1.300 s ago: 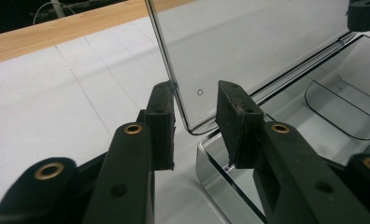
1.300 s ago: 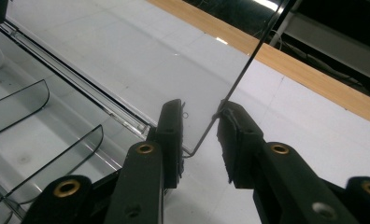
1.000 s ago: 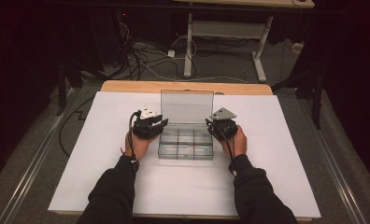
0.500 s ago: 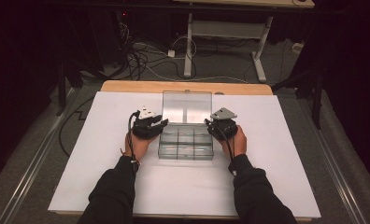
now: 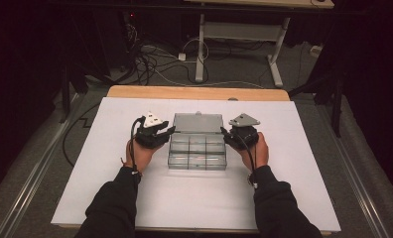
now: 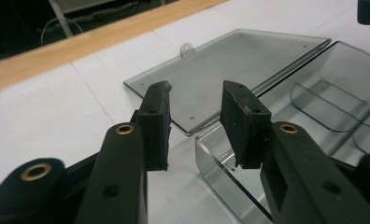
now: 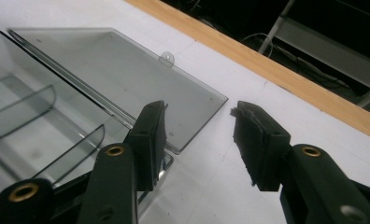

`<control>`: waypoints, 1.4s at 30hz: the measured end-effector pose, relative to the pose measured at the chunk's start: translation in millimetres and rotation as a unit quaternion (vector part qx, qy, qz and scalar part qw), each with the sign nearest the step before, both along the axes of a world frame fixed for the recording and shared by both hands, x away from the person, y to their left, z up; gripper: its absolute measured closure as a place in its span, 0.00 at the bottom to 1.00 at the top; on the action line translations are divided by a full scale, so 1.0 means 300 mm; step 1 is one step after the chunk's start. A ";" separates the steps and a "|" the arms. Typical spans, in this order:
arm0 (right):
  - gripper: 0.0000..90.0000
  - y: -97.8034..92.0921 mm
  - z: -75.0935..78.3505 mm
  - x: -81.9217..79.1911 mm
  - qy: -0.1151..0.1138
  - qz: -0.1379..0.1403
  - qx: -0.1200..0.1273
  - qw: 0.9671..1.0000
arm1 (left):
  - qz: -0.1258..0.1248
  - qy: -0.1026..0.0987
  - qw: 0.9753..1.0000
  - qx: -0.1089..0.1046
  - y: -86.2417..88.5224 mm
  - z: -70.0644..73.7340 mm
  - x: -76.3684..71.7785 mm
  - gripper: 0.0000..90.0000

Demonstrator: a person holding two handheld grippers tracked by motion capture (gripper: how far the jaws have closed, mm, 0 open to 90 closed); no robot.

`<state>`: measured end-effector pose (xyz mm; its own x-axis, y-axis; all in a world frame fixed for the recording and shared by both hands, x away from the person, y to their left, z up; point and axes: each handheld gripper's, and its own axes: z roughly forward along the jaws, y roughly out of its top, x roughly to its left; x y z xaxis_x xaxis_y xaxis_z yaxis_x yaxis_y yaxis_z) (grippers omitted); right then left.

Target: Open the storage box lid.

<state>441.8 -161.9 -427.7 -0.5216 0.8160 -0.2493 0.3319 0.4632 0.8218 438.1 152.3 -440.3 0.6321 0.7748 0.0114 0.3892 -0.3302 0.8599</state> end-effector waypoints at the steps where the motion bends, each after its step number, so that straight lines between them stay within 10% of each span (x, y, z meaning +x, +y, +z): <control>1: 0.58 -0.009 0.010 -0.009 0.000 0.003 0.004 1.000 | -0.004 -0.003 1.000 0.001 0.003 0.007 -0.011 0.66; 15: 0.43 -0.147 0.044 -0.185 0.020 0.046 0.019 0.999 | -0.057 -0.031 0.996 0.065 0.050 0.014 -0.180 0.49; 25: 0.35 -0.252 -0.013 -0.305 0.034 0.060 0.030 0.997 | -0.064 -0.049 0.994 0.079 0.103 -0.033 -0.294 0.28; 42: 0.31 -0.350 -0.129 -0.407 0.107 0.073 0.023 0.991 | -0.065 -0.043 0.993 0.092 0.196 -0.104 -0.480 0.23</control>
